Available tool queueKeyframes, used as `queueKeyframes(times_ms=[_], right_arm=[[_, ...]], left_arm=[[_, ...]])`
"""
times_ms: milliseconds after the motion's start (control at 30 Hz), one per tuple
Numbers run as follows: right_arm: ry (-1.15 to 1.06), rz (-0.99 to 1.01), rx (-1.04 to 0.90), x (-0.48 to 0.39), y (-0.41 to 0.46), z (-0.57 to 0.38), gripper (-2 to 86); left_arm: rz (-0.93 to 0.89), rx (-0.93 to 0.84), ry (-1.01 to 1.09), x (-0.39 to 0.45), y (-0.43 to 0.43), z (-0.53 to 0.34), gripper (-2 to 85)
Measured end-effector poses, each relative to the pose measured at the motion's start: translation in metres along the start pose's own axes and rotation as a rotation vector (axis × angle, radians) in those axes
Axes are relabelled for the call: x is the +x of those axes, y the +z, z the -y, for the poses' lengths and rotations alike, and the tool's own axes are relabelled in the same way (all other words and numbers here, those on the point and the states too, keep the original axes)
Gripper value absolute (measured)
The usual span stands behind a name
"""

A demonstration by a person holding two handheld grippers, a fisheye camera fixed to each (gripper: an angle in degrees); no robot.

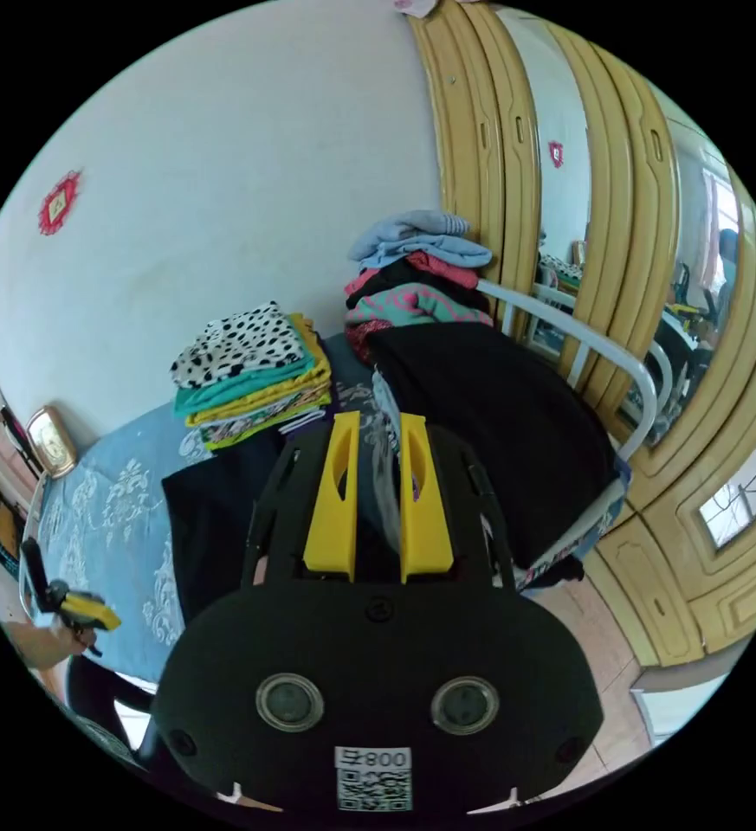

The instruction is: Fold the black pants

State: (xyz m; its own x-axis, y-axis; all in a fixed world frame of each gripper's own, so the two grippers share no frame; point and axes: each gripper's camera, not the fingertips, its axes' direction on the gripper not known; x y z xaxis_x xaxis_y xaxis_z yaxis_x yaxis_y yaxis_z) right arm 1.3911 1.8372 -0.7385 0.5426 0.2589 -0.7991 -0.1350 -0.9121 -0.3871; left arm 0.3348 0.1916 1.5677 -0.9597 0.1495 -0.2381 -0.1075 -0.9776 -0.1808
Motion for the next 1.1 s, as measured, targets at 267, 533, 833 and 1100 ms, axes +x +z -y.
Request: queueKeyframes(times_ms=[267, 533, 833, 1100], right_arm=[[-0.057, -0.182, -0.150, -0.013, 0.158, 0.137, 10.4], [0.027, -0.194, -0.204, -0.006, 0.241, 0.176, 4.9], [0.259, 0.084, 0.028, 0.034, 0.183, 0.216, 2.6], [0.218, 0.465, 0.286, -0.001, 0.071, 0.286, 2.2]], left_arm=[[-0.027, -0.032, -0.167, -0.010, -0.065, -0.038, 0.2], [-0.099, -0.063, -0.203, -0.005, -0.130, -0.038, 0.3], [-0.149, -0.029, -0.266, 0.011, -0.244, -0.040, 0.2], [-0.170, 0.030, -0.261, 0.048, -0.364, -0.030, 0.3]])
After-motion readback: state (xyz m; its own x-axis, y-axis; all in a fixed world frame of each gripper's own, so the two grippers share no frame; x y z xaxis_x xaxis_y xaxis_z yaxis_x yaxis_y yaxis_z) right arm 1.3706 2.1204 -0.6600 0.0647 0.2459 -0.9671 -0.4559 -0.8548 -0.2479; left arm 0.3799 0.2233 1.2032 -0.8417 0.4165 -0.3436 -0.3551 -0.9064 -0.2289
